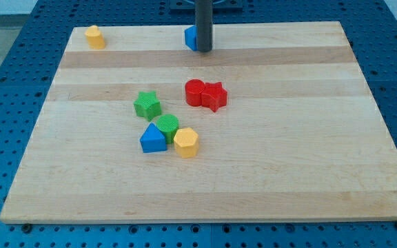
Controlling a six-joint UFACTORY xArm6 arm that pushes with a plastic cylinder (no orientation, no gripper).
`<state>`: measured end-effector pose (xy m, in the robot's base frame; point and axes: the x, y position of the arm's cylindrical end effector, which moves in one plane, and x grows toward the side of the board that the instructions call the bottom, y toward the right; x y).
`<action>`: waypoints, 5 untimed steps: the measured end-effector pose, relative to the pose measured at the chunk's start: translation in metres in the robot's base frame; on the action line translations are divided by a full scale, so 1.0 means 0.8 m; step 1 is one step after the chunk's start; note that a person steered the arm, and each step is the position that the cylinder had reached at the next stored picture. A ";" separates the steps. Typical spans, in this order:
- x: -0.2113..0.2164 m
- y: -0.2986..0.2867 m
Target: Move the red blocks and green star towards the top right side of the board
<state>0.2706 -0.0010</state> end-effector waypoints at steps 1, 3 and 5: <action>0.047 0.085; 0.135 0.209; 0.126 0.008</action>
<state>0.3715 0.0056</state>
